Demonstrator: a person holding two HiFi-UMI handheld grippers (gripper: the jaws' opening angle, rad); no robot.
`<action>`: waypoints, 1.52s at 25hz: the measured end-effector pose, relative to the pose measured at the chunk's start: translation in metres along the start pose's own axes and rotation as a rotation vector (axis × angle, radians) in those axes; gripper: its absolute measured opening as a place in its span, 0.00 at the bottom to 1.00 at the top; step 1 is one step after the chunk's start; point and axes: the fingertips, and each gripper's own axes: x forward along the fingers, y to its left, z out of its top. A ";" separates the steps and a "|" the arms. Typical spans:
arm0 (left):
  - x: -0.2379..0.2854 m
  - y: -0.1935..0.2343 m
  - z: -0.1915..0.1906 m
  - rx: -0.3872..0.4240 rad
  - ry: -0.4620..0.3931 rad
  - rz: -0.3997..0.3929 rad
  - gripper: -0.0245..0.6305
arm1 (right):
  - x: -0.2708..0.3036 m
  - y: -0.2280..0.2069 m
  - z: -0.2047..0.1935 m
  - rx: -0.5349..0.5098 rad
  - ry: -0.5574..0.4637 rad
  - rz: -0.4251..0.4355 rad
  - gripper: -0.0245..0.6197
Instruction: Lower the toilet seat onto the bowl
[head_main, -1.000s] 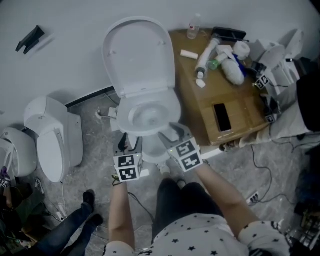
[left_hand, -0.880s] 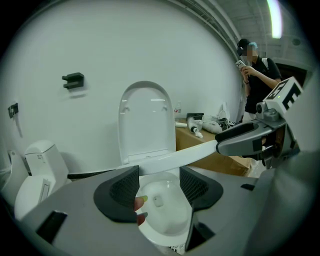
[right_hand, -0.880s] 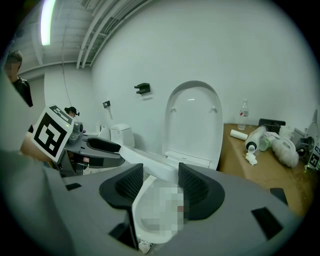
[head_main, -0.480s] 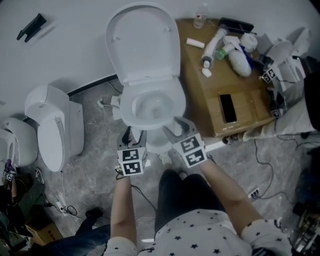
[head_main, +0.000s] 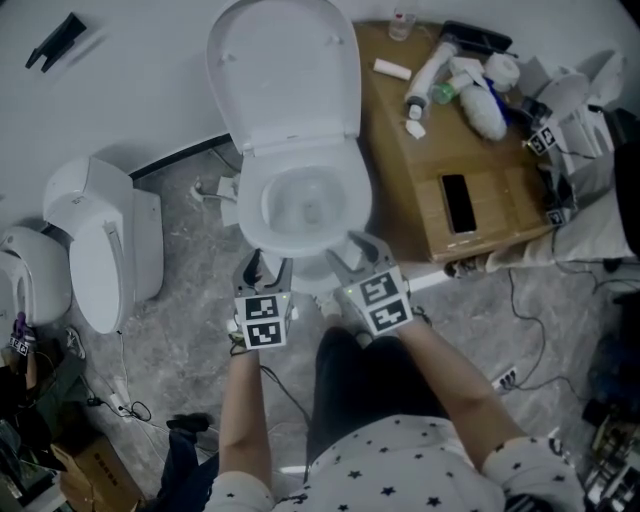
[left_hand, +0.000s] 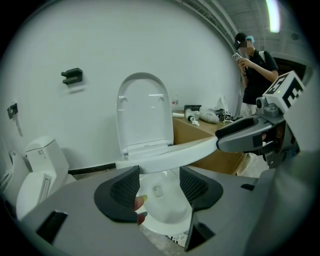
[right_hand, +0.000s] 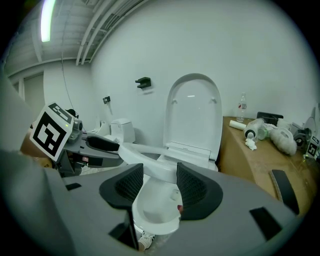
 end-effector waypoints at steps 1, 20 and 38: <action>0.000 -0.001 -0.002 0.001 0.002 0.000 0.43 | 0.000 0.000 -0.002 -0.001 0.002 -0.001 0.37; 0.006 -0.011 -0.053 0.008 0.062 0.007 0.42 | 0.006 0.012 -0.049 0.005 0.050 -0.007 0.37; 0.017 -0.022 -0.101 -0.030 0.108 0.015 0.41 | 0.015 0.019 -0.094 0.008 0.093 -0.007 0.37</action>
